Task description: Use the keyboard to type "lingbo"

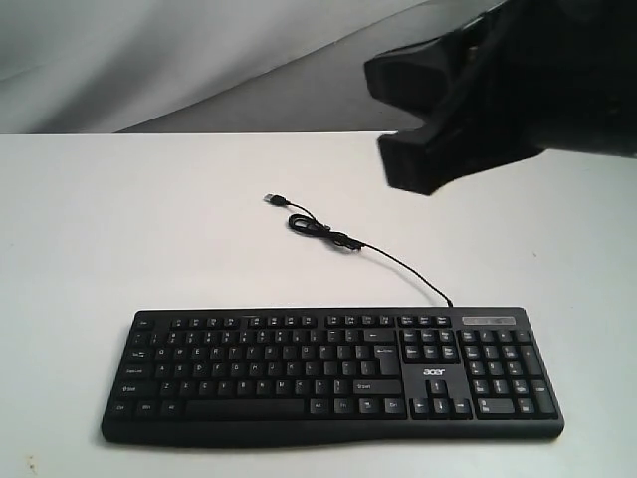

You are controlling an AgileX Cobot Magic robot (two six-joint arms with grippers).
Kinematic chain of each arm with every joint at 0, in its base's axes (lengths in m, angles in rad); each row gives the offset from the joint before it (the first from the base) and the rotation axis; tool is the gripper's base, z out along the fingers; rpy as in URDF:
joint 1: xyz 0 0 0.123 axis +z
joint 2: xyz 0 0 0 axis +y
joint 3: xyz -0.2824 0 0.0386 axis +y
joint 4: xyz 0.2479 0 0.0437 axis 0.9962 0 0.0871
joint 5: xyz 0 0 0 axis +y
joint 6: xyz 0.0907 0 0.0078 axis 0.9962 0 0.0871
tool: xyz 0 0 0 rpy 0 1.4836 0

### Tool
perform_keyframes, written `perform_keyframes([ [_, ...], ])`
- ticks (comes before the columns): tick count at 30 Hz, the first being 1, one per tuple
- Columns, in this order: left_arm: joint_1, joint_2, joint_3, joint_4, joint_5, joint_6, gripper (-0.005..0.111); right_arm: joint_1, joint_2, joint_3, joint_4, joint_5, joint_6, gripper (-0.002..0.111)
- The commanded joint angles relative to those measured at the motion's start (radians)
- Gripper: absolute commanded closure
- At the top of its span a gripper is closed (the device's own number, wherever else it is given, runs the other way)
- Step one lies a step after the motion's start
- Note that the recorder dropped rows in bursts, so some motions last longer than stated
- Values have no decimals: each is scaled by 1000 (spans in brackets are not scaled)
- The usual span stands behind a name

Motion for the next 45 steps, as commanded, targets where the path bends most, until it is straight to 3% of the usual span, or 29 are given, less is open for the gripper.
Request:
perform_keyframes([
  [1, 2, -3, 4, -8, -5, -4, 106, -56, -98, 8, -54, 96, 0, 108],
  [6, 2, -3, 4, -8, -5, -4, 106, -295, -195, 195, 75, 1, 5, 108],
  [11, 2, -3, 4, -8, -5, -4, 106, -564, -426, 532, 271, -218, 5, 108],
  [16, 2, -3, 4, -8, -5, -4, 106, -772, -692, 717, 288, -220, -5, 108],
  [18, 2, -3, 4, -8, -5, -4, 106, -813, -761, 755, 288, -220, -34, 108],
  [23, 2, -3, 4, -8, -5, -4, 106, -816, -855, 806, 285, -209, -158, 108],
  [33, 2, -3, 4, -8, -5, -4, 106, -816, -915, 894, 289, -208, -167, 108],
  [41, 2, -3, 4, -8, -5, -4, 106, -816, -961, 947, -24, -202, 128, 108],
  [45, 2, -3, 4, -8, -5, -4, 106, -816, -969, 947, -34, -172, 128, 108],
])
